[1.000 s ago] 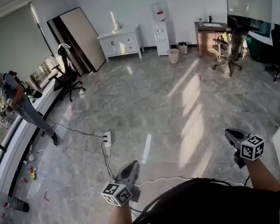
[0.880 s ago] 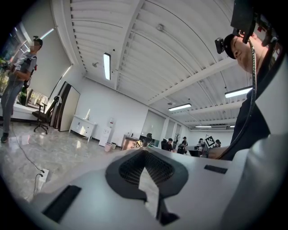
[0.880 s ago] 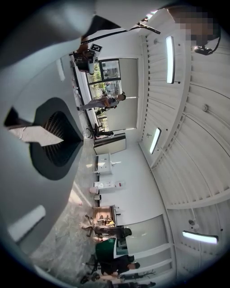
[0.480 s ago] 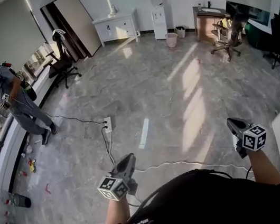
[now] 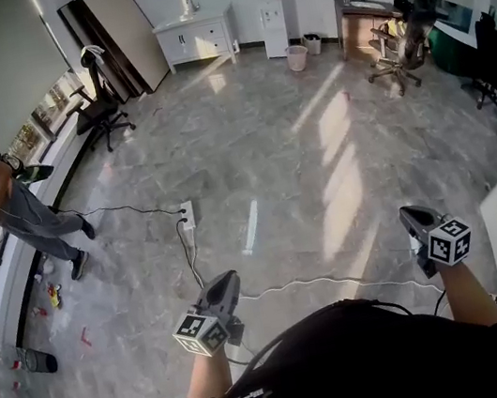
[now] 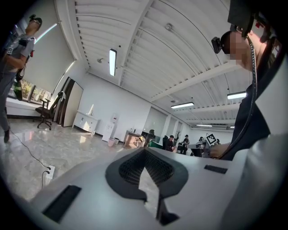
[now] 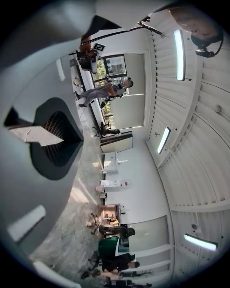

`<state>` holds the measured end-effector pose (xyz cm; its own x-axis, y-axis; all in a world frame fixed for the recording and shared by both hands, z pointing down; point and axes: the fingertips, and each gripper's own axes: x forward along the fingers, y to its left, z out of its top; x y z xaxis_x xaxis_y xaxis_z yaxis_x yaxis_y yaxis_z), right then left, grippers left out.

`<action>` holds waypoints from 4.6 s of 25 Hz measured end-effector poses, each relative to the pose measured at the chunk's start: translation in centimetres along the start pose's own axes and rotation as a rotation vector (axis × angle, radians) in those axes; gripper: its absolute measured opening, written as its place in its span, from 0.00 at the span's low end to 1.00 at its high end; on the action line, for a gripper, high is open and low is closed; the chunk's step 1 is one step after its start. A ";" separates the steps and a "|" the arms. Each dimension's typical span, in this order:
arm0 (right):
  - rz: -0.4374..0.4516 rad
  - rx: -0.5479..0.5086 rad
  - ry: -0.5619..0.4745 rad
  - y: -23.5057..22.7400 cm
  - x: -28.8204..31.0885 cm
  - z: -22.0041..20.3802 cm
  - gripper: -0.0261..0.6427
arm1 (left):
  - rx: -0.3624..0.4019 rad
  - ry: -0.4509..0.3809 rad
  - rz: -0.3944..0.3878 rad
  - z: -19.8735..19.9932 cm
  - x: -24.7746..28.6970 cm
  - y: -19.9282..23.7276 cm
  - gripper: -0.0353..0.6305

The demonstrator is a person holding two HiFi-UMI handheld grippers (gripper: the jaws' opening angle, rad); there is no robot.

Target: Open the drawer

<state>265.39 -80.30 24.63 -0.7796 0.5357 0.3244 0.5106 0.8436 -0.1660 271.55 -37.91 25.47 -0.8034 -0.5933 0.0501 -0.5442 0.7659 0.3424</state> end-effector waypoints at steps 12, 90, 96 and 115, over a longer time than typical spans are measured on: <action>0.097 0.028 -0.019 -9.4 7.2 3.4 0.04 | 0.034 -0.009 0.083 2.7 9.3 0.0 0.04; 0.310 -0.042 -0.006 -52.8 70.0 31.0 0.04 | 0.062 -0.007 0.156 19.0 76.1 35.2 0.04; 0.305 0.001 0.021 -54.1 74.4 30.2 0.04 | 0.048 0.023 0.130 19.7 80.5 38.7 0.04; 0.094 -0.006 -0.020 -47.5 95.1 39.7 0.04 | 0.092 0.055 -0.109 30.0 88.4 65.1 0.04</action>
<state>152.57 -67.95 26.43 -0.7354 0.6130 0.2888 0.5838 0.7895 -0.1892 157.87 -33.06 24.04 -0.7253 -0.6849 0.0697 -0.6493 0.7142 0.2615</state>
